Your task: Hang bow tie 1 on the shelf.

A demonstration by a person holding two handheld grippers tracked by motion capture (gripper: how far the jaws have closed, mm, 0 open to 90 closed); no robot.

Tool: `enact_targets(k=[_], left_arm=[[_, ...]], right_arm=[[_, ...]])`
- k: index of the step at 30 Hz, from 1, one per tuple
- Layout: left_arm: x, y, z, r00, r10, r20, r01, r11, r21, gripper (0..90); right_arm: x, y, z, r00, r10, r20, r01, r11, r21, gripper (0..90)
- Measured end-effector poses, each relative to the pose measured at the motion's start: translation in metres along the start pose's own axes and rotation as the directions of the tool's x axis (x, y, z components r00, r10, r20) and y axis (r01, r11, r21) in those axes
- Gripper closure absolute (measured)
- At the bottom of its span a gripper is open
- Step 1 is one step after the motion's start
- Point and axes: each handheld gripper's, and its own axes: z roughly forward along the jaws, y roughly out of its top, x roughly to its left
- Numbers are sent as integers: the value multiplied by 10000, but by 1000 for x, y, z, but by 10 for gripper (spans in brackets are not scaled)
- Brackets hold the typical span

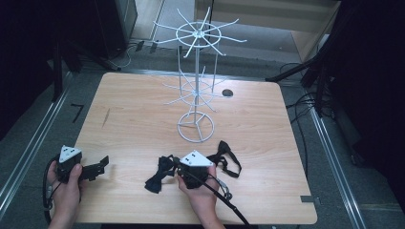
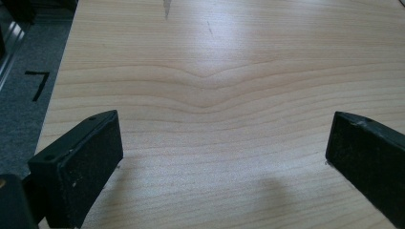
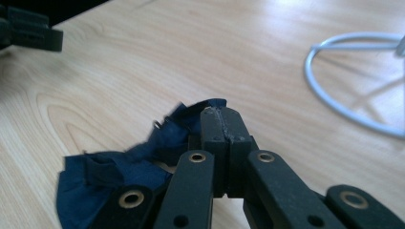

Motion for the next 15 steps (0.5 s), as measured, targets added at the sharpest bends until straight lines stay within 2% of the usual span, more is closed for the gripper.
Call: enact_targets(k=[8,15], left_arm=[[0,0,0,10000,3,0,-3,10000,7,0],[0,0,0,10000,-14,-3,14,10000,17,0]], right_arm=[[-5,13,-13,9994,-237,256,253,9978,-618,900],[-12,31,-31,9972,-445,607,519,9906,-1262,900]])
